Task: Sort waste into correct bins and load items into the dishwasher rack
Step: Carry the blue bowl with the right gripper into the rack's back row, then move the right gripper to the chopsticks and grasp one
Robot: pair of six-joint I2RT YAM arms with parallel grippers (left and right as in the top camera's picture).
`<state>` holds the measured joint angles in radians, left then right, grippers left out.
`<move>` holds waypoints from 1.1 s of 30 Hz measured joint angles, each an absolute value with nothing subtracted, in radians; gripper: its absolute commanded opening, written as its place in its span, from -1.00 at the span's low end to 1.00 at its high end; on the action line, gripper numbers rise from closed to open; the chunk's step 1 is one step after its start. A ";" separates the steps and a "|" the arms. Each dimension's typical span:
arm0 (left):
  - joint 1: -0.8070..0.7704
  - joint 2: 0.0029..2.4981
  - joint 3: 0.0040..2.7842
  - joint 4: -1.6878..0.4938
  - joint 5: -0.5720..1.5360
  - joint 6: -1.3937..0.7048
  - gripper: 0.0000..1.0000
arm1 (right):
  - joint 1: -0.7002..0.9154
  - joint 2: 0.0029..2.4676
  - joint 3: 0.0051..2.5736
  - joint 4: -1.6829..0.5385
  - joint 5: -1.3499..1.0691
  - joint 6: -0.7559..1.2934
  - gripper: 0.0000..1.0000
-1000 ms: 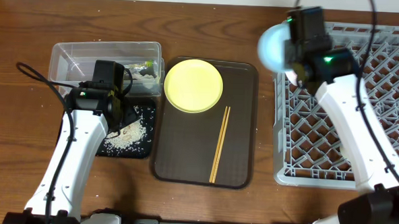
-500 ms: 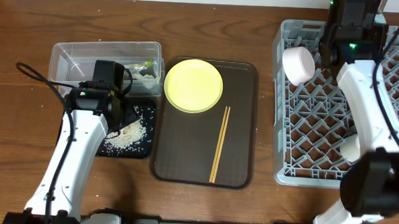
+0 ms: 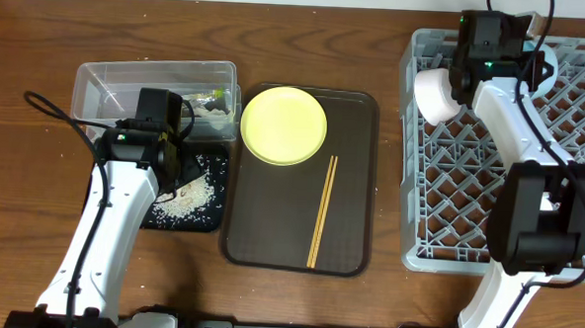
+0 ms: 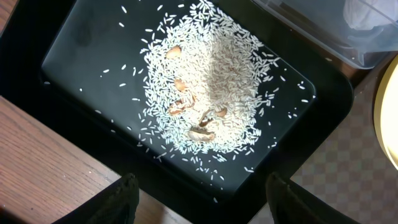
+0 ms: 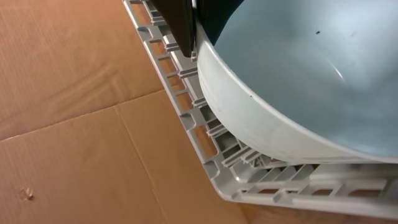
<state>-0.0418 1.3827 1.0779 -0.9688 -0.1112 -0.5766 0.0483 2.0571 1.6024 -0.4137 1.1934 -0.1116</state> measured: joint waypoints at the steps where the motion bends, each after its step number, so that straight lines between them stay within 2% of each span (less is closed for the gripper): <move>1: -0.042 1.383 1.078 -0.968 -0.111 -0.577 0.37 | 0.048 2.064 1.602 -0.414 1.196 -0.112 -0.98; 8: -0.042 1.383 1.078 -0.968 -0.111 -0.577 0.37 | 0.050 2.072 1.602 -0.413 1.201 -0.111 -0.97; 13: -0.042 1.383 1.078 -0.968 -0.111 -0.577 0.37 | 0.064 2.072 1.603 -0.436 1.143 -0.107 -0.69; 27: -0.042 1.383 1.078 -0.969 -0.111 -0.577 0.37 | 0.145 2.072 1.603 -0.686 1.021 0.036 -0.61; 31: -0.042 1.383 1.078 -0.969 -0.111 -0.577 0.38 | 0.148 2.064 1.602 -0.770 0.957 0.110 -0.33; 33: -0.042 1.383 1.078 -0.969 -0.110 -0.577 0.37 | 0.148 2.045 1.602 -0.797 0.901 0.130 -0.25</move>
